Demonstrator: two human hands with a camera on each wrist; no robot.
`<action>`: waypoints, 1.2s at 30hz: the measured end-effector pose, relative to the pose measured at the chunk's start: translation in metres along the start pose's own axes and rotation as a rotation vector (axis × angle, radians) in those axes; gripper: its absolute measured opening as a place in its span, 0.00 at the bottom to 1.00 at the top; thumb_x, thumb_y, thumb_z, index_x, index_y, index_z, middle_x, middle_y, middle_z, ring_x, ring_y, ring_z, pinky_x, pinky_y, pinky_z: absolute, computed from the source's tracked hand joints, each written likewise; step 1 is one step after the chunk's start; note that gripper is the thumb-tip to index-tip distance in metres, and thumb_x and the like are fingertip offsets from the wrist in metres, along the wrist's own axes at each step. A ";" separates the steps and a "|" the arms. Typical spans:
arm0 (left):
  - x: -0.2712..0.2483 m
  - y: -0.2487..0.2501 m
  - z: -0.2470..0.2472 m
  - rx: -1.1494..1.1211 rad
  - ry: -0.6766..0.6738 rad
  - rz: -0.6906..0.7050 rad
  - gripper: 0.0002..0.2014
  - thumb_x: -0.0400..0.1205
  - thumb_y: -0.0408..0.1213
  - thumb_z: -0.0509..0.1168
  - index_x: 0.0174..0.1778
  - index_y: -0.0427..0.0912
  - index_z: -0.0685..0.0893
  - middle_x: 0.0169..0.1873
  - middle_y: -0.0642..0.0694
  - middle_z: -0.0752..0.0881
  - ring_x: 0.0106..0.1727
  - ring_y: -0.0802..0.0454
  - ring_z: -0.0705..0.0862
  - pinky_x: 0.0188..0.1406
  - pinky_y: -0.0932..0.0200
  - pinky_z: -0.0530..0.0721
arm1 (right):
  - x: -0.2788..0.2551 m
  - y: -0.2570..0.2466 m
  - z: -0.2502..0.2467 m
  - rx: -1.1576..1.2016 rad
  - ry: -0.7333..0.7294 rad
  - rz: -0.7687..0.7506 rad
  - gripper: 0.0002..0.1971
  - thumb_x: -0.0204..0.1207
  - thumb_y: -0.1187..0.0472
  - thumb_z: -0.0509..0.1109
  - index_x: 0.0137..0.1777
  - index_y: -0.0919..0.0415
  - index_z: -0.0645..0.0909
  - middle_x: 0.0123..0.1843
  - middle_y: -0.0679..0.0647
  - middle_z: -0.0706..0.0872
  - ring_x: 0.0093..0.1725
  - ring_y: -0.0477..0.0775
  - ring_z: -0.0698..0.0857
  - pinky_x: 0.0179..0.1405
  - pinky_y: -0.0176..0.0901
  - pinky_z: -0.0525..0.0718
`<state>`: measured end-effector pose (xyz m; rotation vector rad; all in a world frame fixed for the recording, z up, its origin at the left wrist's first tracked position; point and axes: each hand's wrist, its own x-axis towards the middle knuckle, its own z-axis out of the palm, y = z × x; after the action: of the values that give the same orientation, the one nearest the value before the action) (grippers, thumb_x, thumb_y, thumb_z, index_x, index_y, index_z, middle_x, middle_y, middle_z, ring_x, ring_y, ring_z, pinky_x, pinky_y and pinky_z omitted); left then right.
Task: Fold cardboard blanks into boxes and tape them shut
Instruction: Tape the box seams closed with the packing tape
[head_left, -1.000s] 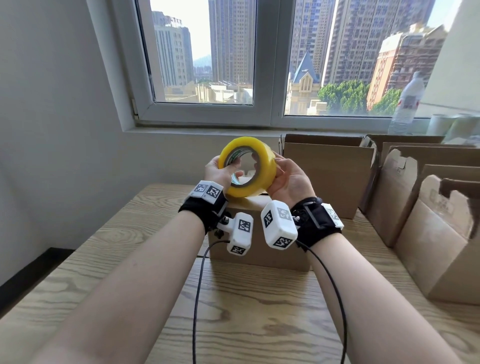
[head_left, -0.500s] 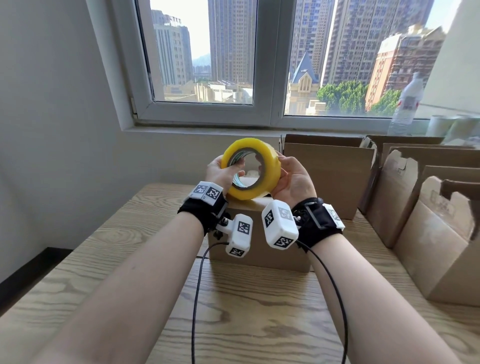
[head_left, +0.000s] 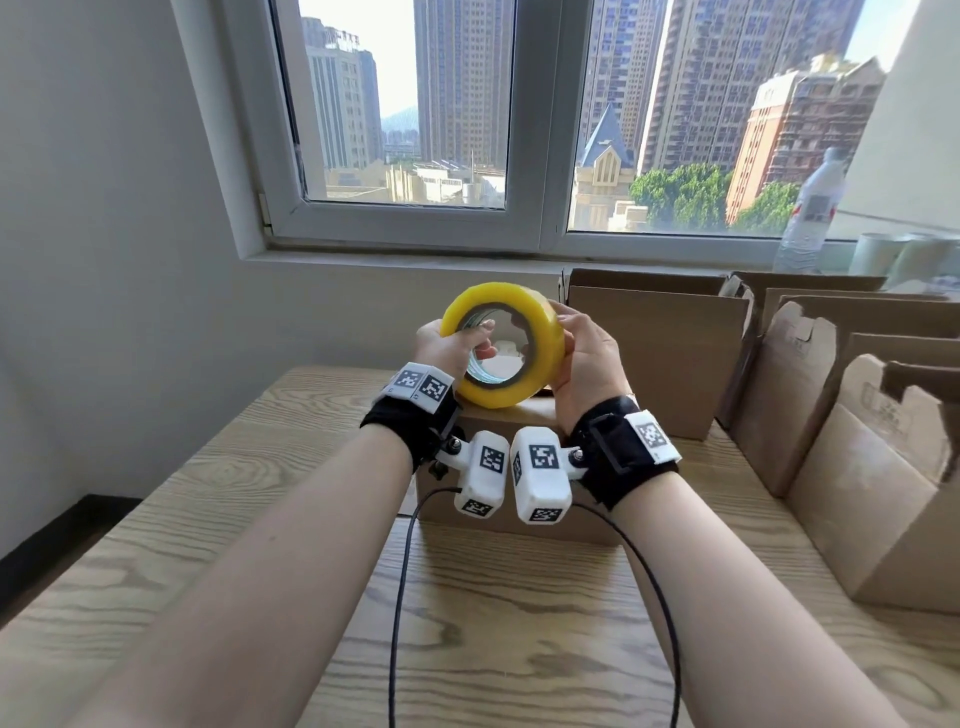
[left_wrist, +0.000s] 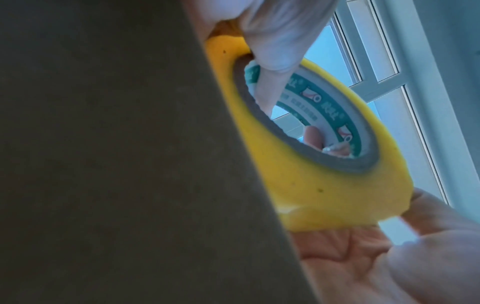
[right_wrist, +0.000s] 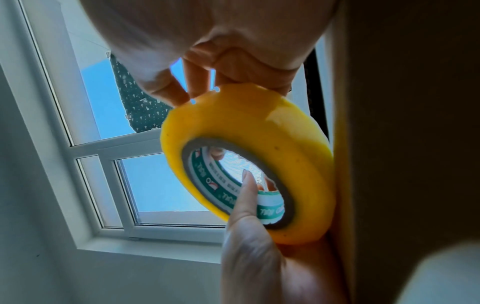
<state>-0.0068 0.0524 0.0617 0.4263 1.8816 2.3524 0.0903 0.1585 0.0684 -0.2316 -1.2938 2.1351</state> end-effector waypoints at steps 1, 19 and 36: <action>0.001 -0.001 -0.001 0.018 0.005 -0.004 0.05 0.79 0.29 0.73 0.42 0.32 0.84 0.30 0.40 0.84 0.28 0.51 0.86 0.38 0.57 0.87 | 0.000 0.000 0.000 -0.005 0.003 0.001 0.15 0.83 0.66 0.58 0.59 0.66 0.85 0.59 0.83 0.82 0.43 0.65 0.81 0.41 0.48 0.84; 0.005 -0.003 -0.005 0.071 0.041 -0.034 0.09 0.77 0.37 0.76 0.42 0.36 0.86 0.26 0.44 0.87 0.38 0.42 0.90 0.56 0.37 0.88 | 0.002 -0.003 -0.002 0.219 -0.075 0.190 0.13 0.82 0.65 0.61 0.62 0.66 0.82 0.59 0.70 0.82 0.40 0.59 0.84 0.43 0.49 0.85; 0.000 0.001 -0.005 0.041 0.031 -0.048 0.07 0.79 0.34 0.74 0.38 0.37 0.85 0.25 0.43 0.84 0.29 0.50 0.87 0.44 0.50 0.88 | 0.000 -0.005 -0.003 0.309 -0.130 0.266 0.14 0.80 0.65 0.61 0.62 0.65 0.82 0.63 0.68 0.79 0.44 0.59 0.83 0.41 0.46 0.87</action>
<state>-0.0080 0.0472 0.0620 0.3462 1.9339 2.3076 0.0938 0.1628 0.0715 -0.1431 -1.0279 2.5794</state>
